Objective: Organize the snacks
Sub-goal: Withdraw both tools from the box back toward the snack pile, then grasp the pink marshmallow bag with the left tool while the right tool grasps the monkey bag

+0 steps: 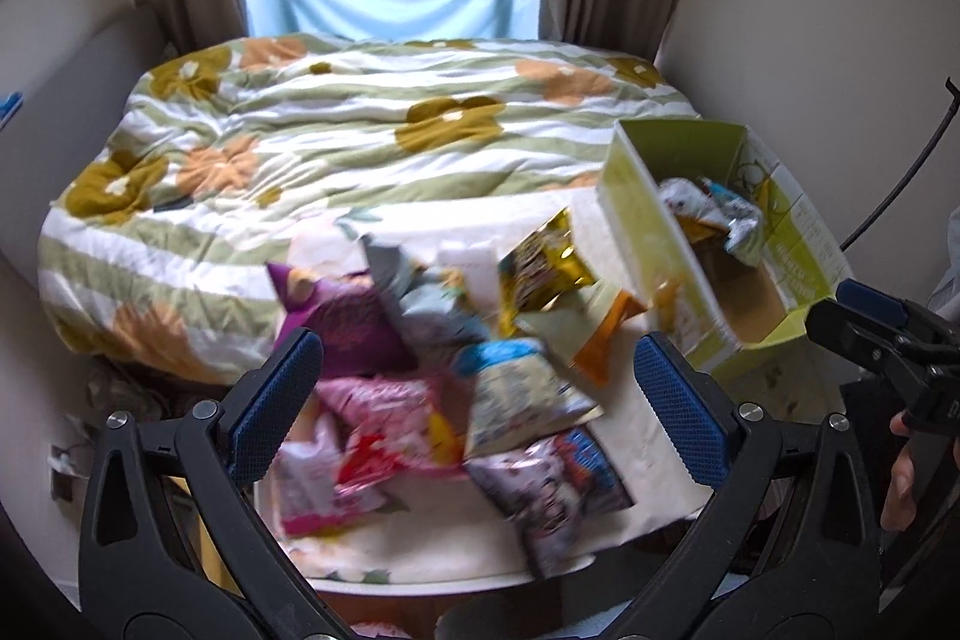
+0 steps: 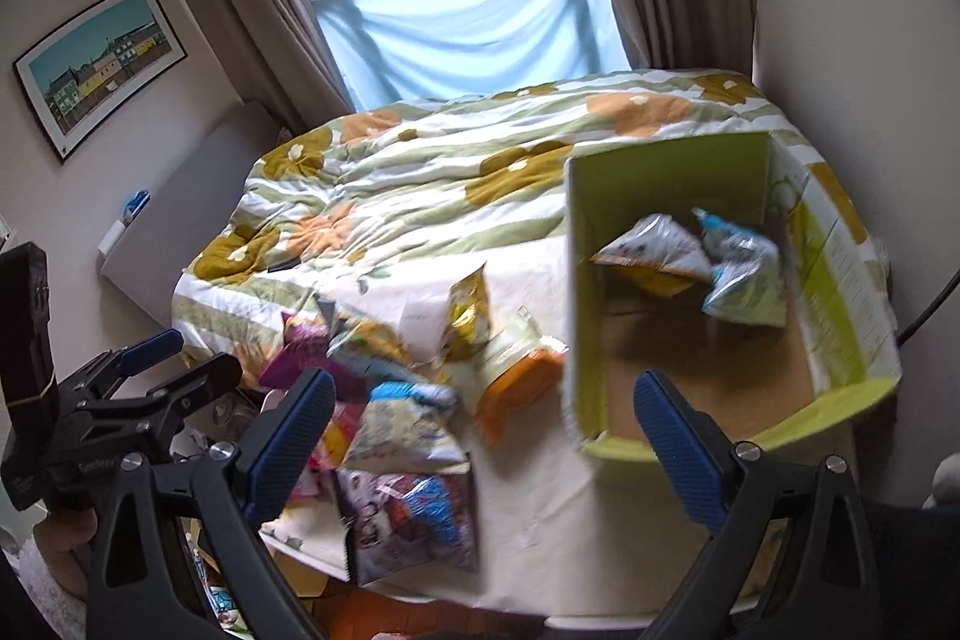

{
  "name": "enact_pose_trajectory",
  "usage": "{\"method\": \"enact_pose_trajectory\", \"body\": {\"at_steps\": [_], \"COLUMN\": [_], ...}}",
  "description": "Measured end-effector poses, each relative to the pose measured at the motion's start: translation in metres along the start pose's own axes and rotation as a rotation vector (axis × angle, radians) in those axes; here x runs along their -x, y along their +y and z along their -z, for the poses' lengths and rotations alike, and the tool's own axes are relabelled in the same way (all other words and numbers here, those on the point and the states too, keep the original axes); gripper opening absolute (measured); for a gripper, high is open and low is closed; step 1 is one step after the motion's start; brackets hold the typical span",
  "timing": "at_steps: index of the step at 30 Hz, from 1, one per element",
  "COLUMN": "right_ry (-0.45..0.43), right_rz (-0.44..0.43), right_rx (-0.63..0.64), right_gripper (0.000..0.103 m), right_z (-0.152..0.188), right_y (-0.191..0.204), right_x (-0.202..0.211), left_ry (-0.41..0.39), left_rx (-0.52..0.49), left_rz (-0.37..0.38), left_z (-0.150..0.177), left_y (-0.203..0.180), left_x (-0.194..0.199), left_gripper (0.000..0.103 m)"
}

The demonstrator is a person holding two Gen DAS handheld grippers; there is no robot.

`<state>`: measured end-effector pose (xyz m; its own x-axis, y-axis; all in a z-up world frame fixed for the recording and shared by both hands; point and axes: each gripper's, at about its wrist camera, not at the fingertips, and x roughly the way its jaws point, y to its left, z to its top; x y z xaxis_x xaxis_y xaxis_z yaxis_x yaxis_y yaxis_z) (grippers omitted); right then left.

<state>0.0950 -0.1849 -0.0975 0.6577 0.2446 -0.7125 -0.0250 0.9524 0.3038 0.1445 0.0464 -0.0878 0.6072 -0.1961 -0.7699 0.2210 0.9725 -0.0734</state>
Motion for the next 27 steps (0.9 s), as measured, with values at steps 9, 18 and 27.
{"method": "enact_pose_trajectory", "body": {"at_steps": [9, 18, 27], "right_ry": [0.112, 0.213, 0.240], "right_rz": [0.014, 0.056, 0.153], "right_rx": [-0.005, 0.102, 0.221], "right_gripper": [0.099, 0.099, 0.099], "right_z": [0.068, 0.109, 0.130], "right_y": [0.058, 0.094, 0.099], "right_x": [-0.042, -0.100, -0.148], "left_ry": [0.128, 0.225, 0.309], "left_rx": [0.049, 0.079, 0.106], "left_rz": [0.016, 0.038, 0.004], "left_z": [0.043, 0.061, 0.065], "left_y": [0.068, 0.081, 0.073], "left_x": [-0.042, -0.103, -0.158], "left_gripper": [0.103, 0.103, 0.094]}}
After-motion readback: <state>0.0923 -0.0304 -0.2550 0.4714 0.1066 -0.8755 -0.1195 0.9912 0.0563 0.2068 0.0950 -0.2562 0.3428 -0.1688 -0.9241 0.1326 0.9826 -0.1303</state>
